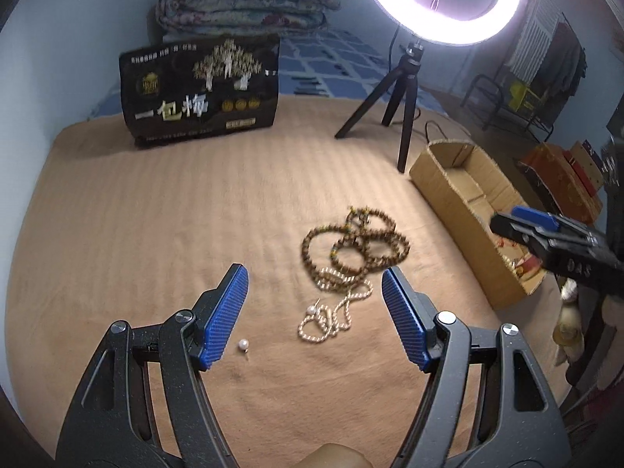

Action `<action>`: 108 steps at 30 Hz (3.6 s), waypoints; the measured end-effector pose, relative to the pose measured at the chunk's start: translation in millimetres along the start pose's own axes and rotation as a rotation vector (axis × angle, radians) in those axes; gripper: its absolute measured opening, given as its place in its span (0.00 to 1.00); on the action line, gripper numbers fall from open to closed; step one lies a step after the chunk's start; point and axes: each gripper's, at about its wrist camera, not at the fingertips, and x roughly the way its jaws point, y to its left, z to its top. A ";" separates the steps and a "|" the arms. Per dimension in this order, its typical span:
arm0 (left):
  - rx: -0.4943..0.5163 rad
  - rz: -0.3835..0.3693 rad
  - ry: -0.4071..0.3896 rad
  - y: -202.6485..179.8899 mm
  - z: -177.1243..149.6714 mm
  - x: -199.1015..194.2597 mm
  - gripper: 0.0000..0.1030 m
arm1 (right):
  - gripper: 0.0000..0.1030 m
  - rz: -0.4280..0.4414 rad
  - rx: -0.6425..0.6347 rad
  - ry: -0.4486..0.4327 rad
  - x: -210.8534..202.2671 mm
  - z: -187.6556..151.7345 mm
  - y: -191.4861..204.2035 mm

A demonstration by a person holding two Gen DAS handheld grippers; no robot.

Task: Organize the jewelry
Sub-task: 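Move both open tools back toward the brown prayer beads and pearl strands, then grasp the pearl strand with the left tool while the right tool grasps the brown prayer beads, then lift the pearl strand and prayer beads and carry both over the box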

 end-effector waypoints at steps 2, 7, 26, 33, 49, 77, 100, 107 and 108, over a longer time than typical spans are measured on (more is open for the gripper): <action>0.003 -0.013 0.025 2.3 -6.3 5.8 0.71 | 0.69 0.007 0.015 0.018 10.0 1.6 4.9; 0.050 -0.032 0.081 -4.4 -20.6 19.8 0.63 | 0.69 0.016 0.011 0.059 30.1 1.7 15.2; 0.120 -0.018 0.228 -17.8 -49.6 77.0 0.53 | 0.69 0.012 -0.020 0.194 93.8 0.5 47.0; 0.110 -0.017 0.237 -14.4 -49.5 88.7 0.48 | 0.69 -0.046 -0.027 0.225 118.1 1.1 51.0; 0.112 -0.021 0.215 -6.9 -44.4 98.2 0.24 | 0.69 -0.081 -0.092 0.257 148.0 1.5 65.9; 0.056 -0.077 0.133 -11.0 -29.6 47.8 0.05 | 0.10 0.017 -0.039 0.134 77.3 4.4 49.4; -0.049 -0.162 -0.098 -10.9 19.1 -40.3 0.05 | 0.10 0.013 -0.023 -0.059 -22.1 19.7 16.7; -0.037 -0.188 -0.122 -26.0 29.4 -47.5 0.05 | 0.10 -0.023 -0.038 -0.092 -44.6 15.5 -1.5; -0.032 -0.191 -0.125 -29.2 30.4 -48.3 0.05 | 0.10 -0.027 -0.038 -0.095 -46.8 15.0 -4.2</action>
